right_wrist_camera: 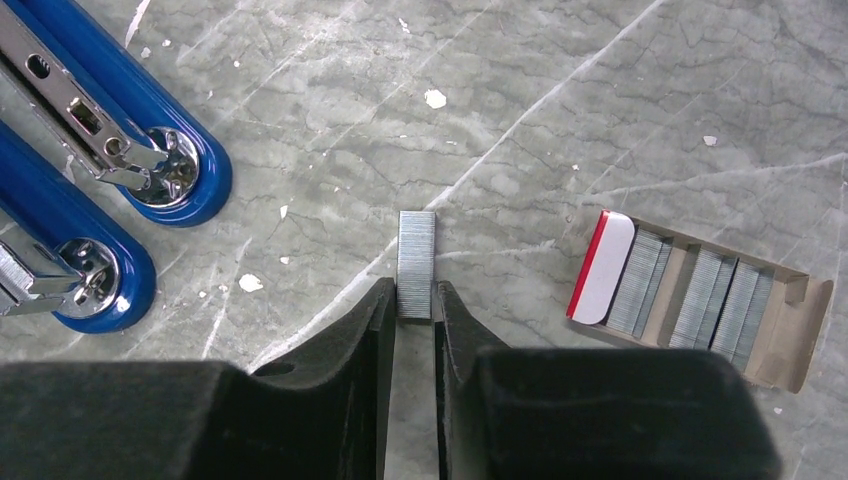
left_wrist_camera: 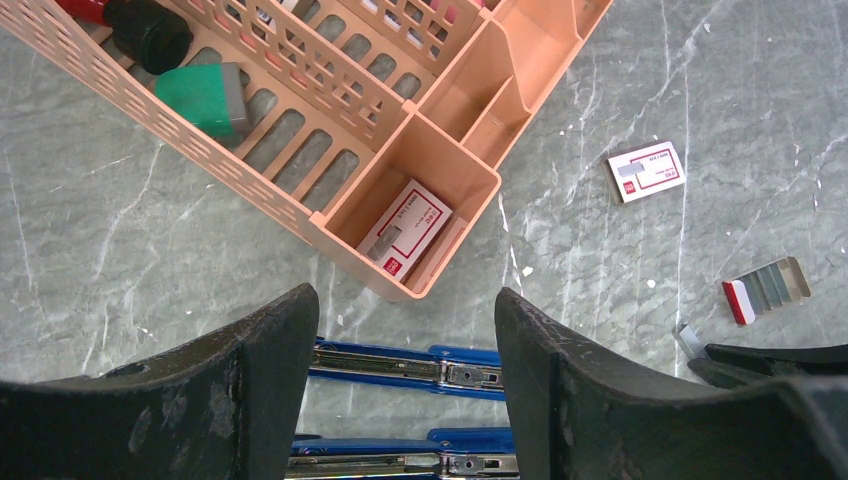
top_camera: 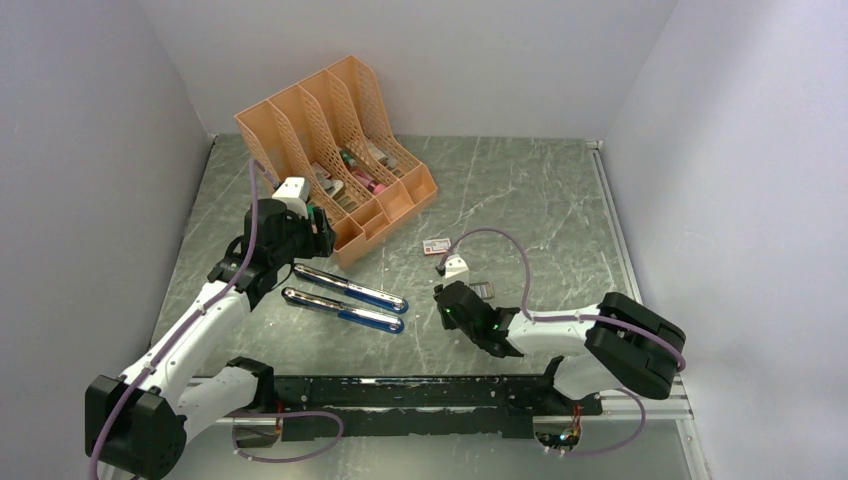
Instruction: Load the staples into the stapler
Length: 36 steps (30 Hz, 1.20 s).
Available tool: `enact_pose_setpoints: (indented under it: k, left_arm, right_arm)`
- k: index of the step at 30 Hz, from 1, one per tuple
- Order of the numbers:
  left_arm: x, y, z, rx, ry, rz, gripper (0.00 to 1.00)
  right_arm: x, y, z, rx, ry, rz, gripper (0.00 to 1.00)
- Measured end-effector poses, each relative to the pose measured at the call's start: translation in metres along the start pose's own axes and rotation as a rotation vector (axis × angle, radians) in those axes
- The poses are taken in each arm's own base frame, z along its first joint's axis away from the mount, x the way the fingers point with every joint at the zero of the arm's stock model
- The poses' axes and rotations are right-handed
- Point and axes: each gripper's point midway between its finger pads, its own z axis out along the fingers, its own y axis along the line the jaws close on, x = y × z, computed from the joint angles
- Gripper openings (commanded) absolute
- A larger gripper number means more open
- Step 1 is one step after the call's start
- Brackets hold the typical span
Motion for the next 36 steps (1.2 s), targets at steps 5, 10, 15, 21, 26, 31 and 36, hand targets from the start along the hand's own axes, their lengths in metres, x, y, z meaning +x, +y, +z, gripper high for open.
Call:
enact_pose_setpoints:
  k: [5, 10, 15, 21, 26, 31, 36]
  left_arm:
    - [0.000, 0.000, 0.000, 0.000, 0.000, 0.000, 0.69]
    - [-0.002, 0.000, 0.000, 0.002, -0.008, 0.000, 0.69]
    - [-0.004, -0.001, 0.002, 0.003, -0.016, 0.000, 0.70]
    - [-0.002, 0.000, 0.004, -0.001, -0.007, 0.000, 0.70]
    - [-0.002, 0.004, 0.004, -0.014, -0.006, 0.003, 0.71]
    - [-0.003, 0.007, 0.004, -0.033, -0.011, 0.012, 0.72]
    - [-0.003, 0.009, 0.004, -0.040, -0.013, 0.016, 0.72]
  right_arm:
    - [0.000, 0.001, -0.003, -0.015, 0.009, -0.034, 0.19]
    - [-0.025, 0.021, -0.005, -0.096, 0.000, -0.131, 0.18]
    - [-0.072, 0.050, -0.011, -0.209, -0.069, -0.225, 0.17]
    - [-0.096, 0.074, -0.011, -0.332, -0.064, -0.352, 0.17]
    - [-0.102, 0.091, 0.002, -0.419, 0.001, -0.424, 0.17]
    - [-0.095, 0.104, 0.011, -0.477, 0.081, -0.458, 0.17]
    - [-0.086, 0.108, 0.014, -0.502, 0.149, -0.463, 0.17]
